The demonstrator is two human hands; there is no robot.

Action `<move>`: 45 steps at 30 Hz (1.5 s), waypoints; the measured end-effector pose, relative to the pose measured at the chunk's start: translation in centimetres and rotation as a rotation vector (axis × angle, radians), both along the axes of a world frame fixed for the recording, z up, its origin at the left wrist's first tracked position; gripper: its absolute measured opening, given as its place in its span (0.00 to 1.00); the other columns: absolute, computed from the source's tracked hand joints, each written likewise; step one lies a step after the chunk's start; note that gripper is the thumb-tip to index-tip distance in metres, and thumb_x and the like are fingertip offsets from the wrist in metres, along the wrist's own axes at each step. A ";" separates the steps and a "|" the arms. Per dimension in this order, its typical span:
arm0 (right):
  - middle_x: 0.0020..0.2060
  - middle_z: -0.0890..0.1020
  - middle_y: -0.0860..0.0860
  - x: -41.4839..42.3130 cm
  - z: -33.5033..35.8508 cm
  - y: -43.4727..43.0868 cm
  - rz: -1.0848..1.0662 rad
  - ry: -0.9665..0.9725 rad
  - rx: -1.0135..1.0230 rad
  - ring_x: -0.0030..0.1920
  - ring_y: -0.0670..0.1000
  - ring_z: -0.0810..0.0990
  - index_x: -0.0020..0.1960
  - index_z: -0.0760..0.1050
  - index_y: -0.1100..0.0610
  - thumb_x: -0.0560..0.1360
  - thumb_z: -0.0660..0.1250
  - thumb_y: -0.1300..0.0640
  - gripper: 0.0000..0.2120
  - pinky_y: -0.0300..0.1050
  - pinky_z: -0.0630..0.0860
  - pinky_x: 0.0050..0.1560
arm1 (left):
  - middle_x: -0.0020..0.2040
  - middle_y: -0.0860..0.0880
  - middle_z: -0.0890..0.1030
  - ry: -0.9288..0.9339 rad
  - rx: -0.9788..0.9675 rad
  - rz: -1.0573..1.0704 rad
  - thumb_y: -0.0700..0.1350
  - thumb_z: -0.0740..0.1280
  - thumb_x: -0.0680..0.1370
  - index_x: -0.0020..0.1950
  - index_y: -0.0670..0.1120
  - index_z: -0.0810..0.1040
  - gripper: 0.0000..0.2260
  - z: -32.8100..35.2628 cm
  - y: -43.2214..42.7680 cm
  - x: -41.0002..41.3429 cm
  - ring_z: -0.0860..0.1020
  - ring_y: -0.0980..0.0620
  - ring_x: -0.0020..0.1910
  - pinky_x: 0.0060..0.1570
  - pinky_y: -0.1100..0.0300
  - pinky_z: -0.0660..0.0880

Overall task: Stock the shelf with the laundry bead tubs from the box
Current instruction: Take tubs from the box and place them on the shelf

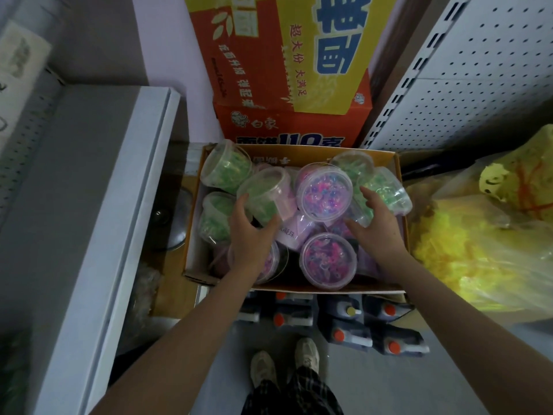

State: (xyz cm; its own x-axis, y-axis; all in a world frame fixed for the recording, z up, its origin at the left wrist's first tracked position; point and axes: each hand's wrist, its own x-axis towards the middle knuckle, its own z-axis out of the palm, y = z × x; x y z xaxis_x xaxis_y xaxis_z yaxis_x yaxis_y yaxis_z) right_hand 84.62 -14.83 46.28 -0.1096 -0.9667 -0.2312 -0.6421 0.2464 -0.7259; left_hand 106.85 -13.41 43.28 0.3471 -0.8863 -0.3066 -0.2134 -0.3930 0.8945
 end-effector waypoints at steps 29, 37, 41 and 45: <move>0.76 0.45 0.56 -0.7 -0.2 -8.8 0.898 0.693 -0.044 0.75 0.61 0.51 0.73 0.29 0.40 0.68 0.72 0.63 0.58 0.62 0.52 0.71 | 0.63 0.53 0.71 -0.068 -0.090 -0.038 0.43 0.79 0.63 0.70 0.50 0.62 0.40 3.1 -4.1 3.8 0.71 0.56 0.62 0.57 0.62 0.73; 0.74 0.33 0.55 0.4 -1.4 -8.0 0.962 0.914 -0.217 0.76 0.60 0.47 0.74 0.28 0.45 0.58 0.78 0.40 0.66 0.71 0.51 0.67 | 0.65 0.52 0.71 -0.068 -0.066 -0.025 0.49 0.79 0.61 0.68 0.53 0.62 0.41 2.7 -3.4 4.7 0.72 0.54 0.63 0.61 0.53 0.75; 0.76 0.48 0.59 0.6 -1.8 -7.7 0.934 0.938 -0.257 0.73 0.61 0.60 0.76 0.35 0.52 0.53 0.78 0.36 0.69 0.70 0.61 0.64 | 0.65 0.51 0.70 -0.107 -0.077 -0.022 0.48 0.79 0.61 0.68 0.53 0.63 0.40 2.6 -3.2 4.5 0.72 0.53 0.63 0.60 0.54 0.75; 0.73 0.61 0.61 0.5 -2.1 -7.3 0.875 0.836 -0.271 0.68 0.65 0.67 0.77 0.42 0.54 0.57 0.78 0.39 0.63 0.64 0.67 0.63 | 0.65 0.53 0.70 -0.075 -0.077 -0.025 0.48 0.79 0.61 0.67 0.55 0.62 0.40 2.6 -2.9 4.6 0.72 0.54 0.63 0.61 0.53 0.75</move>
State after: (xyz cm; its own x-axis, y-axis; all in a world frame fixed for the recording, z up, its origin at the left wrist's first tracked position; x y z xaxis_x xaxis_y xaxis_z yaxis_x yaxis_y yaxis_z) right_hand 85.16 -22.15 44.17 0.5790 -0.7947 -0.1822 -0.8052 -0.5924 0.0252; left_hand 111.49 -16.35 45.84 0.3438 -0.9150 -0.2109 -0.2903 -0.3172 0.9029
